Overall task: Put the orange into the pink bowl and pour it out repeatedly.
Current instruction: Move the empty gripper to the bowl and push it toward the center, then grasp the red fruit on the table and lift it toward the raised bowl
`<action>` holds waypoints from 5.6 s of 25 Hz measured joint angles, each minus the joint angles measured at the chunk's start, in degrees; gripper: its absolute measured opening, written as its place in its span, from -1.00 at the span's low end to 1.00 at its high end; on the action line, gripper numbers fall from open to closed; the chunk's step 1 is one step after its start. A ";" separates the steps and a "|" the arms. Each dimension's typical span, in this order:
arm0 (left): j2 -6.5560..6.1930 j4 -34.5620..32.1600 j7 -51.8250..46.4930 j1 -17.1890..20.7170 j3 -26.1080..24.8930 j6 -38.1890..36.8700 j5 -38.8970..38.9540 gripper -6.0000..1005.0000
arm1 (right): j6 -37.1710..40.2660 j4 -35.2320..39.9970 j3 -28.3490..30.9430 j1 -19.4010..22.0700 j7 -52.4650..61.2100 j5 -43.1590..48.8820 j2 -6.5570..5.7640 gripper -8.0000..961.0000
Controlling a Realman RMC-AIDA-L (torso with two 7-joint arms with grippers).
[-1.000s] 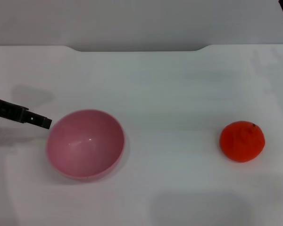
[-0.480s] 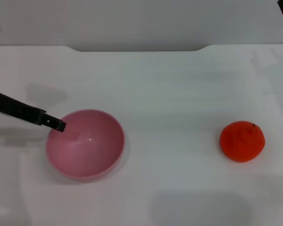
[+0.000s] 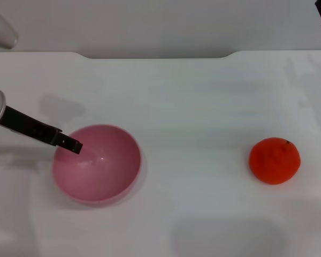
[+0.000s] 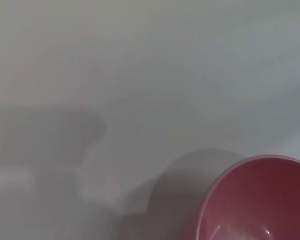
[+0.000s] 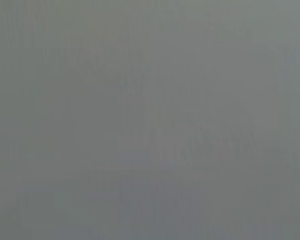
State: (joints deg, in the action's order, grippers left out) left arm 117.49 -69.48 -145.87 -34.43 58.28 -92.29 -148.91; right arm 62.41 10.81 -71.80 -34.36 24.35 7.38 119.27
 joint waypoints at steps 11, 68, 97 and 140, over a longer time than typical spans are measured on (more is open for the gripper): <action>0.11 2.77 -0.90 1.08 2.75 3.62 -0.06 0.44 | 1.08 0.18 -1.77 0.24 1.69 0.00 0.00 0.26; -0.30 3.13 0.52 -0.76 7.86 6.79 -0.55 -0.91 | 8.57 37.39 0.99 7.90 55.80 47.92 -5.07 0.21; -2.54 3.63 3.09 -2.94 5.70 6.23 -0.60 -0.91 | 37.78 67.90 1.06 -6.65 112.14 148.42 -1.07 0.11; -1.13 3.43 2.72 -5.27 6.23 3.93 -0.67 -0.91 | 27.26 65.57 -3.91 -5.65 112.64 150.39 -0.73 -0.65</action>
State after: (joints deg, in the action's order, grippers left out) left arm 116.36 -66.05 -143.15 -39.70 64.50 -88.37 -149.58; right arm 89.67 76.38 -75.71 -40.01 136.99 157.77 118.54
